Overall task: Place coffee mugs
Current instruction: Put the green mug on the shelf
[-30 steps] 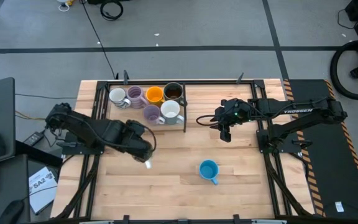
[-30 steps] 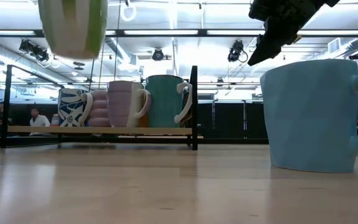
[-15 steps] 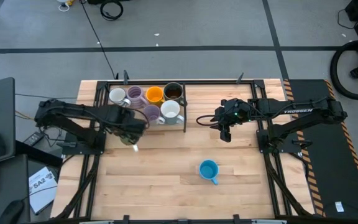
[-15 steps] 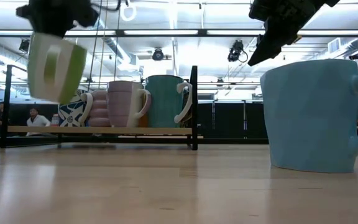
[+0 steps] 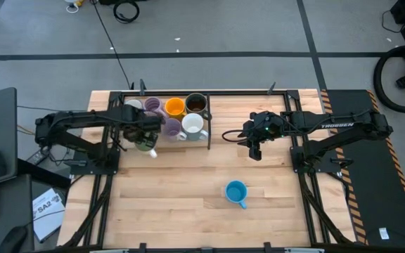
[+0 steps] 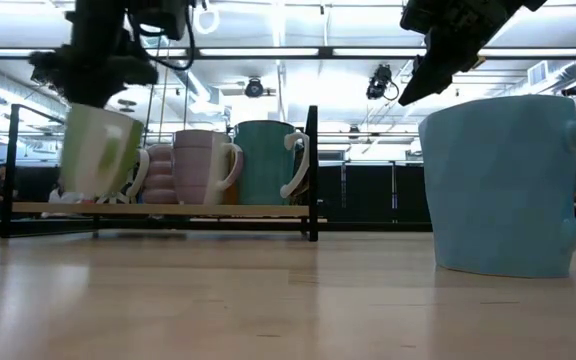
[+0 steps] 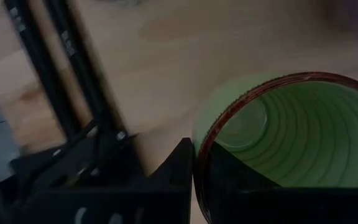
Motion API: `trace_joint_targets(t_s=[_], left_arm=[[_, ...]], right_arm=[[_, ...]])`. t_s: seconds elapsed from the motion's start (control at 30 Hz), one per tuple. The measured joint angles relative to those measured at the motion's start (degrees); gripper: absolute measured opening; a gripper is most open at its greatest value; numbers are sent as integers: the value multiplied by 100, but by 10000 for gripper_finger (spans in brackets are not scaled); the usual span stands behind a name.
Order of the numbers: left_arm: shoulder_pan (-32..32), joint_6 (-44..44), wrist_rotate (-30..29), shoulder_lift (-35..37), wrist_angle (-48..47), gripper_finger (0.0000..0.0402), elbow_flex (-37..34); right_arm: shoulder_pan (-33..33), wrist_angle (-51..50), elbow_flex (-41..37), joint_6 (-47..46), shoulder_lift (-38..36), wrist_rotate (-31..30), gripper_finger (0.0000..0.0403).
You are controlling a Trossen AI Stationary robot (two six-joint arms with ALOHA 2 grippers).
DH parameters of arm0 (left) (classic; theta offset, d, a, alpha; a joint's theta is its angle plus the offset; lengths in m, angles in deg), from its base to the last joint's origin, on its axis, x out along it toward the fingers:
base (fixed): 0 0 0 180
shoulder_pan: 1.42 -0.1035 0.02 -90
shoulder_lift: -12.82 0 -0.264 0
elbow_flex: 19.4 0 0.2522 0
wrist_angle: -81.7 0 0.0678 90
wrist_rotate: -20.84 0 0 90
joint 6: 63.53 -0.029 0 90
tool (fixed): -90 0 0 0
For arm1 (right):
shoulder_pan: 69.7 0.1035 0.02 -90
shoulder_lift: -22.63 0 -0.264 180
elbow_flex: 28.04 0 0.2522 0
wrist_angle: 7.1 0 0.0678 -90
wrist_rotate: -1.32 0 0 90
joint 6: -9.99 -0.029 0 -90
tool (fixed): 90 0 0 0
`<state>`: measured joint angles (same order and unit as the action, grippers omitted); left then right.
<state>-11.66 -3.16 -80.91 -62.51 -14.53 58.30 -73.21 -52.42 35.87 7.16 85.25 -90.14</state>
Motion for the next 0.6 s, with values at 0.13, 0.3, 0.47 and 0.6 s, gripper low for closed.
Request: trace_joint_targets(t_s=[0.13, 0.3, 0.47, 0.6], left_arm=[[-352, -210, -16, 2, 236, 27, 2], [-766, -299, -81, 2, 250, 27, 2], [-1070, -255, -110, 2, 506, 27, 2], [-1205, -212, -109, 2, 947, 27, 2]], right_arm=[[-1, 0, 0, 0, -1, 0, 148], [0, 1, 0, 0, 0, 0, 148], [-1, 0, 0, 0, -1, 0, 148], [-2, 0, 0, 0, 1, 0, 148]])
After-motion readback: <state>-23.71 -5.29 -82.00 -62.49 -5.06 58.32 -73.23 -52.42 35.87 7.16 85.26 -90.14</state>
